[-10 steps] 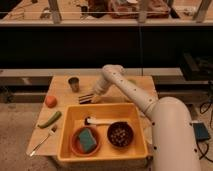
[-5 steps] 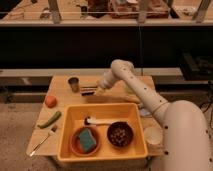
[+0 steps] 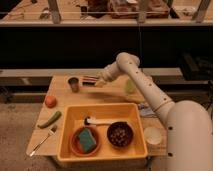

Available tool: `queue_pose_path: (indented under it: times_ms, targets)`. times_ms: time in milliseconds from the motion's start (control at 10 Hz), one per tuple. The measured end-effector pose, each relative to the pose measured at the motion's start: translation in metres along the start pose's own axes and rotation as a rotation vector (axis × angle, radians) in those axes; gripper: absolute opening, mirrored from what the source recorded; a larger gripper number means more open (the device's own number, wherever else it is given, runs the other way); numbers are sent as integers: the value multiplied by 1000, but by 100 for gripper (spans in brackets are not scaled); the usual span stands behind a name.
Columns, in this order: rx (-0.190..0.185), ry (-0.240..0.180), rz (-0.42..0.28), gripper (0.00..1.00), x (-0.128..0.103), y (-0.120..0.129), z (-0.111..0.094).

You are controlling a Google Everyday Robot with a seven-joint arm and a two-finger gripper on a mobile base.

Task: Place eraser in metal cup

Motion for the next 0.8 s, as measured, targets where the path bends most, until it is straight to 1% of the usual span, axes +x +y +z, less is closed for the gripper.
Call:
queue_pose_path:
  times_ms: [100, 200, 300, 400, 500, 600, 800]
  targets:
    - [-26, 26, 15, 0, 22, 13, -14]
    - [-40, 42, 17, 0, 43, 22, -21]
    - [-51, 52, 20, 0, 62, 29, -23]
    - [-58, 53, 26, 0, 74, 33, -22]
    - [-66, 51, 43, 0, 98, 36, -11]
    - [-63, 49, 61, 0, 115, 35, 5]
    - [-48, 46, 93, 0, 136, 32, 34]
